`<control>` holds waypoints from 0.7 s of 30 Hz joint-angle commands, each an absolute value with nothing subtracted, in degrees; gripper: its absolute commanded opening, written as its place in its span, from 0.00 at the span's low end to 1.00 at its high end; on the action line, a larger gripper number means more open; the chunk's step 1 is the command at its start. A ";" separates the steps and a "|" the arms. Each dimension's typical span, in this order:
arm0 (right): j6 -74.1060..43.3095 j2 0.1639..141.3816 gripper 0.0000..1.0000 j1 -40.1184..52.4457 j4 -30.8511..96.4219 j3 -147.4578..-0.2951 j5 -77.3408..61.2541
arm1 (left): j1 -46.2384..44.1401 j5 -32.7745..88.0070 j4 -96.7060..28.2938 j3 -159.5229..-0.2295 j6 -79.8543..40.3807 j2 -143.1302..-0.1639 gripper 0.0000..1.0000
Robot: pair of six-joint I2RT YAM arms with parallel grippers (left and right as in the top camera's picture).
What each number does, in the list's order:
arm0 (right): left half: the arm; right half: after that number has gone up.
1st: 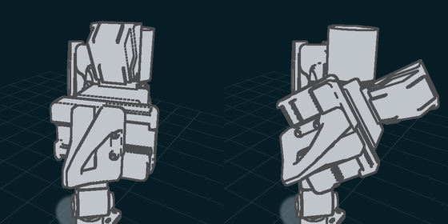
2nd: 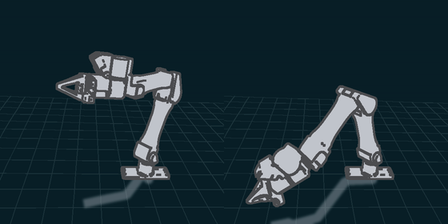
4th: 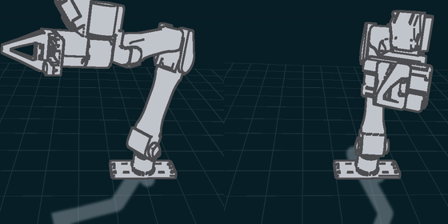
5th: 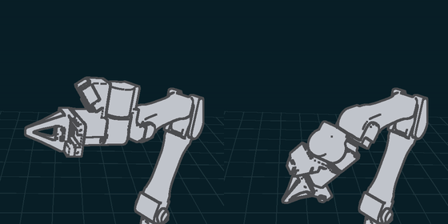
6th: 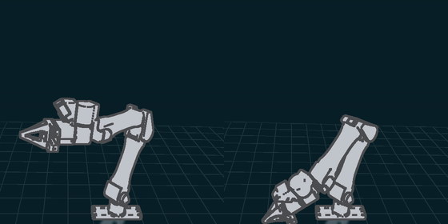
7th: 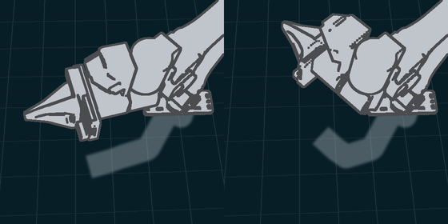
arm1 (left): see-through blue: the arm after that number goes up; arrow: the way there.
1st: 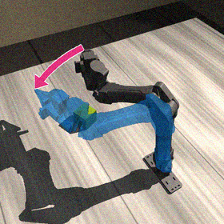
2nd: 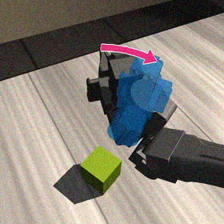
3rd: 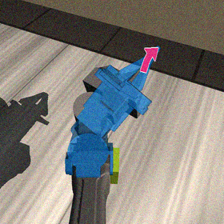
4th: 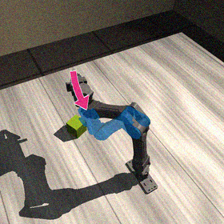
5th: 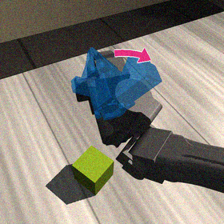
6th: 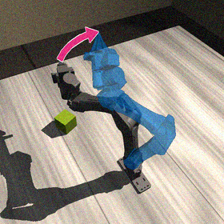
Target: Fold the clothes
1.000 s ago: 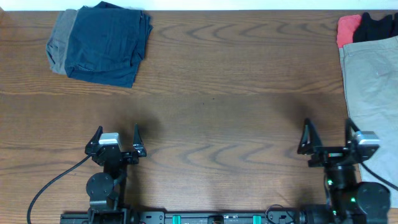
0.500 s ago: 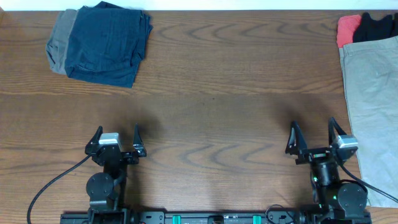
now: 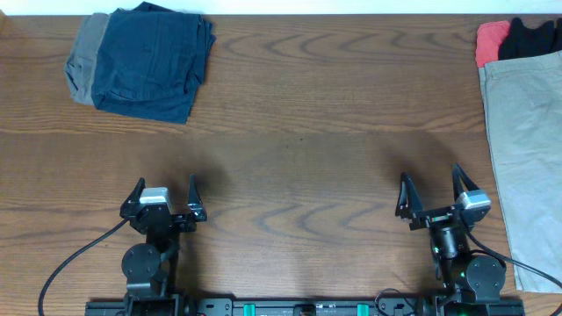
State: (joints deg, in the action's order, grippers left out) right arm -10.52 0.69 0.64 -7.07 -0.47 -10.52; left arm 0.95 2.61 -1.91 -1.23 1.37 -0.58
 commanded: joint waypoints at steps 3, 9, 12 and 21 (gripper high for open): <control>-2.61 0.30 0.99 0.16 -2.22 -0.30 -10.94 | 0.71 1.93 -3.99 -0.23 1.72 -0.23 0.98; -0.12 0.27 0.99 0.16 3.40 -0.32 -10.57 | 0.71 1.93 -3.99 -0.23 1.72 -0.23 0.98; -0.12 0.27 0.99 0.16 3.44 -0.32 -10.57 | 0.71 1.93 -3.99 -0.23 1.72 -0.23 0.98; -0.10 0.27 0.99 0.16 3.40 -0.32 -10.57 | 0.71 1.93 -3.99 -0.23 1.72 -0.23 0.98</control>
